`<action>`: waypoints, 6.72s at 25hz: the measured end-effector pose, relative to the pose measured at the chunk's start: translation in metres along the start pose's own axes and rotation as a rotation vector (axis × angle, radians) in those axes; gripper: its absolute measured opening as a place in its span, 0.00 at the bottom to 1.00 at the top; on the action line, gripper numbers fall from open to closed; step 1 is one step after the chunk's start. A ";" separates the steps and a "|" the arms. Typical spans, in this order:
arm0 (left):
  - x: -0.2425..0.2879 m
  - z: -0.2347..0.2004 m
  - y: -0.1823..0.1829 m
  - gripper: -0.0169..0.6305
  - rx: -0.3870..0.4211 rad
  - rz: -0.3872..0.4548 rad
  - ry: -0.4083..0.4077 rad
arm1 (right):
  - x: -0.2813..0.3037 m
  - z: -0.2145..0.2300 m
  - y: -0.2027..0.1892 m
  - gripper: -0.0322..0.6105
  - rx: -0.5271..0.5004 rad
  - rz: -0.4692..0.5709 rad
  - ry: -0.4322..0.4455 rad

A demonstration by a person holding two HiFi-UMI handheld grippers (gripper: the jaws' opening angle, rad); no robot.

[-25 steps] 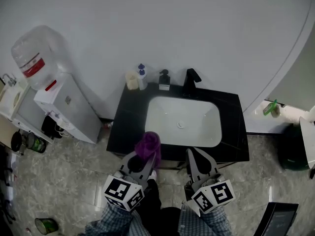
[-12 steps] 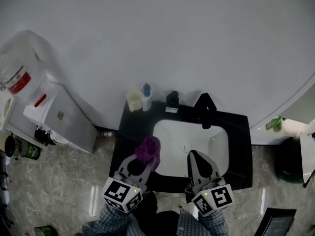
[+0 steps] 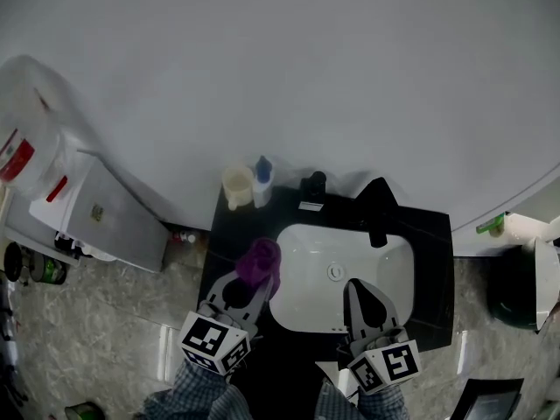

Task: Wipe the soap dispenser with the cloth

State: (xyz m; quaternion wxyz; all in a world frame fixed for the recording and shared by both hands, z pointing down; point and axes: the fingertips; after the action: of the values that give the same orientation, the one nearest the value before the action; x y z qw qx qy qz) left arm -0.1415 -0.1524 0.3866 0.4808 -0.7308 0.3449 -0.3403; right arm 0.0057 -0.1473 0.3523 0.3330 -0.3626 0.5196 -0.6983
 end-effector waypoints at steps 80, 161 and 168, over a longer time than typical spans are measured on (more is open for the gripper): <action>0.236 -0.045 -0.043 0.11 0.243 -0.196 -0.012 | 0.037 0.107 -0.058 0.08 0.067 -0.107 -0.062; 0.219 0.017 -0.111 0.11 0.161 -0.318 -0.135 | 0.017 0.134 -0.053 0.08 0.153 -0.074 -0.116; 0.146 0.016 -0.087 0.11 0.138 -0.283 -0.082 | 0.019 0.105 -0.031 0.08 0.096 -0.048 -0.082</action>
State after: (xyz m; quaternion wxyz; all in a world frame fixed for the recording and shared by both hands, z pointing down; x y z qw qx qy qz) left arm -0.0353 -0.2401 0.4870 0.4908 -0.7506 0.1944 -0.3974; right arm 0.0825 -0.2066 0.4060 0.3541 -0.3866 0.4626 -0.7149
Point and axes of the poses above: the fingertips, and each gripper's own axes: x forward along the fingers, z to its right, y out of its top, and after that the axes turned 1 degree about z, right-handed
